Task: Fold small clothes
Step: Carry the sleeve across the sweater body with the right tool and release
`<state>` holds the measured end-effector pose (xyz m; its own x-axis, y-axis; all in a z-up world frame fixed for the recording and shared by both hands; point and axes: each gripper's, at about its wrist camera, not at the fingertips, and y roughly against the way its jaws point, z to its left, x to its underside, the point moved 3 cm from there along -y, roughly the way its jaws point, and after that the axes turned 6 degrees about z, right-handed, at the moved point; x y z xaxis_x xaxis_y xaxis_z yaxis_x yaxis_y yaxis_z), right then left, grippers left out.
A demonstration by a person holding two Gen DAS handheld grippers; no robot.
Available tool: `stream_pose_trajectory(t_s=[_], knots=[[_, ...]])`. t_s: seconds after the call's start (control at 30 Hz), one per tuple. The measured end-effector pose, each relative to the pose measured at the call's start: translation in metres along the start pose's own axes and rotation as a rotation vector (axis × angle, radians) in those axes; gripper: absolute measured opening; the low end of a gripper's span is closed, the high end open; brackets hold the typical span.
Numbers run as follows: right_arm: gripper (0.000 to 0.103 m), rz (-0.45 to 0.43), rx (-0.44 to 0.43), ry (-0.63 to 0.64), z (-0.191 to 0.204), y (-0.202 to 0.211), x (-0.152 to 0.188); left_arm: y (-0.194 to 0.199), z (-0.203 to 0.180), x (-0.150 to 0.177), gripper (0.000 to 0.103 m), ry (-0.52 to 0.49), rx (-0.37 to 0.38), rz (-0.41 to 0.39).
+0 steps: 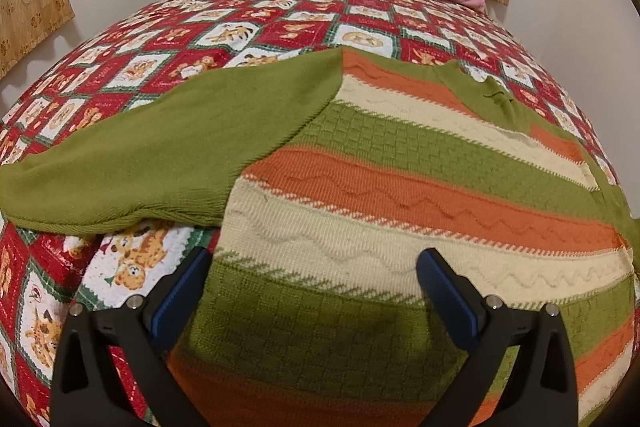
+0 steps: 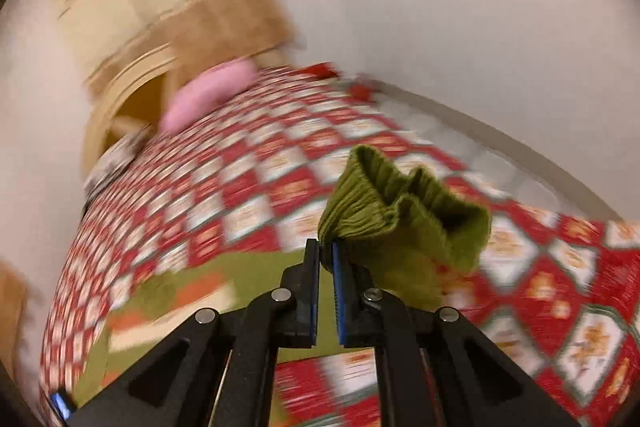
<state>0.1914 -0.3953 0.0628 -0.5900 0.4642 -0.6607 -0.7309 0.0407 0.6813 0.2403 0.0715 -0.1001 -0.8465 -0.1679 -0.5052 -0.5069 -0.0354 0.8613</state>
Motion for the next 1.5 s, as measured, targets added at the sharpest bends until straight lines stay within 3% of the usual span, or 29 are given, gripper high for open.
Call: stream_pose_trajectory(t_s=[0.2, 0.3, 0.5, 0.63, 0.73, 0.83, 0.9, 1.07, 1.2, 1.5], knots=[[0.006, 0.112, -0.146, 0.191, 0.133, -0.042, 0.049, 0.001, 0.0, 0.0, 0.103, 0.005, 0.006, -0.005], [0.005, 0.19, -0.198, 0.273, 0.19, -0.075, 0.089, 0.002, 0.003, 0.0, 0.103, 0.019, 0.021, -0.012], [0.005, 0.306, -0.259, 0.394, 0.258, -0.128, 0.153, 0.005, 0.015, -0.002, 0.103, 0.084, 0.04, -0.033], [0.006, 0.362, -0.322, 0.47, 0.292, -0.143, 0.179, 0.005, 0.017, -0.002, 0.103, 0.092, 0.029, -0.033], [0.01, 0.423, -0.394, 0.521, 0.308, -0.153, 0.191, 0.005, 0.017, -0.001, 0.103, 0.094, 0.033, -0.032], [0.014, 0.535, -0.555, 0.486, 0.314, -0.157, 0.197, 0.003, 0.016, -0.002, 0.103, 0.091, 0.031, -0.027], [0.014, 0.523, -0.595, 0.47, 0.314, -0.151, 0.195, 0.002, 0.015, -0.002, 0.103, 0.086, 0.024, -0.023], [0.014, 0.468, -0.605, 0.406, 0.301, -0.142, 0.183, 0.002, 0.016, -0.003, 0.103, 0.089, 0.028, -0.023], [0.014, 0.417, -0.478, 0.386, 0.292, -0.153, 0.175, 0.002, 0.016, -0.003, 0.103, 0.087, 0.023, -0.022], [0.014, 0.463, -0.449, 0.481, 0.333, -0.199, 0.176, 0.001, 0.016, -0.003, 0.103, 0.086, 0.021, -0.02]])
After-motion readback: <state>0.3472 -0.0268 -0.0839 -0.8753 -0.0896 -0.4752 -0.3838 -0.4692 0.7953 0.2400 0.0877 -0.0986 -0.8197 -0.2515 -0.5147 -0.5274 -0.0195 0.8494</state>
